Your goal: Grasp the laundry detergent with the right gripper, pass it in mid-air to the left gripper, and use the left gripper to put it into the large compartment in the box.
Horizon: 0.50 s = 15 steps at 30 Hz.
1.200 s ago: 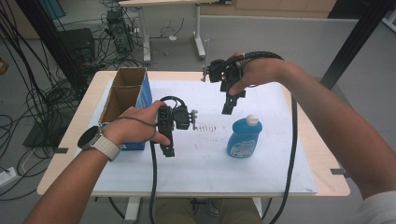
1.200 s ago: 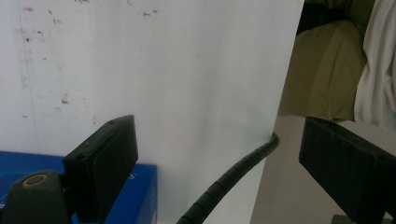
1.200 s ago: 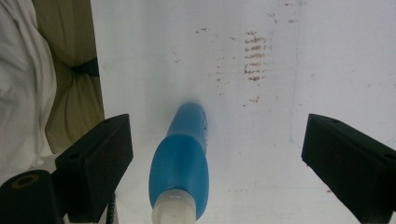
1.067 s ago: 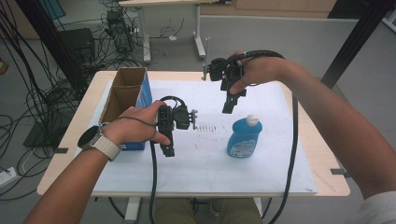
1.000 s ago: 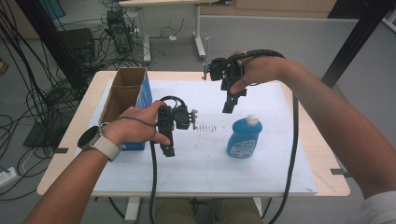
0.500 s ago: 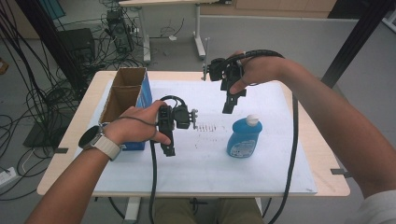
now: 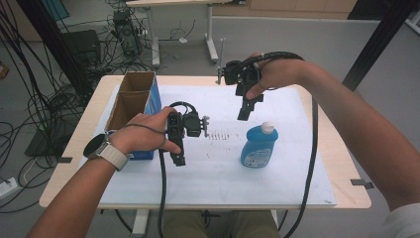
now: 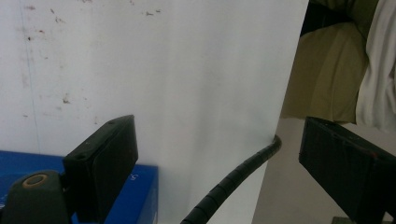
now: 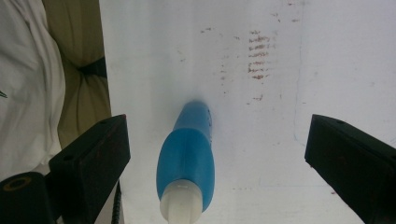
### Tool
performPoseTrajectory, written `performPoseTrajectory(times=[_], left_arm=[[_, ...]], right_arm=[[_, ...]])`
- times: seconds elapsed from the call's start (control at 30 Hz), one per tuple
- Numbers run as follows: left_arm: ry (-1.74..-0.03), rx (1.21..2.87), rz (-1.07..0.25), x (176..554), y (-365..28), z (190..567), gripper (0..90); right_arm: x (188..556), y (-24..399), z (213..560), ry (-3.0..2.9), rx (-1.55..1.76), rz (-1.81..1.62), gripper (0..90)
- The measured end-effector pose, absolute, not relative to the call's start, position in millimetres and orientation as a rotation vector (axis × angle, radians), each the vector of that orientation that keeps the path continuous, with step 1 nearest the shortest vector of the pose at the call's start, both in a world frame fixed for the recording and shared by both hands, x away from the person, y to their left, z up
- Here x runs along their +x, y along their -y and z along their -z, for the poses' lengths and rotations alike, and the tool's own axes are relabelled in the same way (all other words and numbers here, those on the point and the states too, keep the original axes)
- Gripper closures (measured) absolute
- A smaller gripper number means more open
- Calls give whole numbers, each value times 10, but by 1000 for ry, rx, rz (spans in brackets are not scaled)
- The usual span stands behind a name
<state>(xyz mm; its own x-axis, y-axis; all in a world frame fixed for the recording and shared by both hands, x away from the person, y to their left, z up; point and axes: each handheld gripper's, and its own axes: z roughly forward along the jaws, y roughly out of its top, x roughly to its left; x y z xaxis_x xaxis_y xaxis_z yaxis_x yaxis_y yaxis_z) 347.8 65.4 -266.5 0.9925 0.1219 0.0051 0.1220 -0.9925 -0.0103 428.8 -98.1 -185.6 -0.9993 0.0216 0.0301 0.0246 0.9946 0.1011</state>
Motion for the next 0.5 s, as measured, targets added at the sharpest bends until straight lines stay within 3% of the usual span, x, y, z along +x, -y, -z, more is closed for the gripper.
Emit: performPoseTrajectory(times=[0.5], left_arm=[[195, -3122, 8, 3474, -642, 2664, 121]], right_arm=[[4199, 1177, 1737, 3108, -55, 183, 56]])
